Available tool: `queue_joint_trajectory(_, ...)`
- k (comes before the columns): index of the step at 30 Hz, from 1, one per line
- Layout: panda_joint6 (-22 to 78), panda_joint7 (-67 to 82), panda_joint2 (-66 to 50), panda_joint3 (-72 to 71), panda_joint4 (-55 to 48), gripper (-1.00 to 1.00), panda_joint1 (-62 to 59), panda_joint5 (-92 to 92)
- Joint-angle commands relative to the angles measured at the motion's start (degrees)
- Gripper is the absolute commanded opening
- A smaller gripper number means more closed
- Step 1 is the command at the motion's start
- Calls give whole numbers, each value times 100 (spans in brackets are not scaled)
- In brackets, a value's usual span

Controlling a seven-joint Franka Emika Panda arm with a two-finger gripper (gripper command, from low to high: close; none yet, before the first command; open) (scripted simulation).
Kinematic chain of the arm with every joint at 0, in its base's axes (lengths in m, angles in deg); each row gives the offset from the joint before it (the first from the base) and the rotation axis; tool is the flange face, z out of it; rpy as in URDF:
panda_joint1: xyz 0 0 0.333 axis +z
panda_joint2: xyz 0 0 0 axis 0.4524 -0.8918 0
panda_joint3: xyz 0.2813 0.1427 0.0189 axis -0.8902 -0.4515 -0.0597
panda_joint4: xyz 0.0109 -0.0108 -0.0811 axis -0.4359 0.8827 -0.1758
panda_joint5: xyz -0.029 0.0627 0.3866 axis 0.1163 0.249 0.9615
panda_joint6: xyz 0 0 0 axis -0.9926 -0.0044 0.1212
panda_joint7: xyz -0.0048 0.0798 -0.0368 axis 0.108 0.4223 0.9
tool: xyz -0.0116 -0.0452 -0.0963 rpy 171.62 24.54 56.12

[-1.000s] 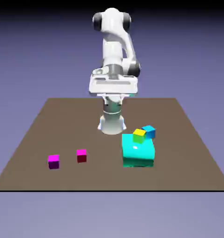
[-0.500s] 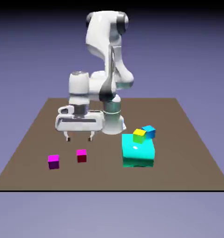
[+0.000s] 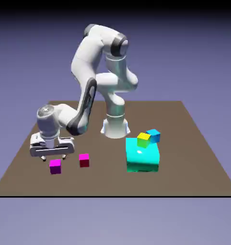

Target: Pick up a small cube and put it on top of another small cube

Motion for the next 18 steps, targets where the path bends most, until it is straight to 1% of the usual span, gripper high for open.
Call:
queue_joint_trajectory(1,-116,66,-132,-110,-13,0,-94,99)
queue_joint_trajectory(2,-116,67,-133,-110,-13,-100,-95,99)
queue_joint_trajectory(3,-116,67,-133,-110,-13,-100,-95,99)
queue_joint_trajectory(7,612,-349,697,577,69,-100,497,-522)
queue_joint_trajectory(9,728,-416,830,686,82,-100,591,-622)
queue_joint_trajectory(18,1709,-1795,2698,-1116,879,-100,1241,-955)
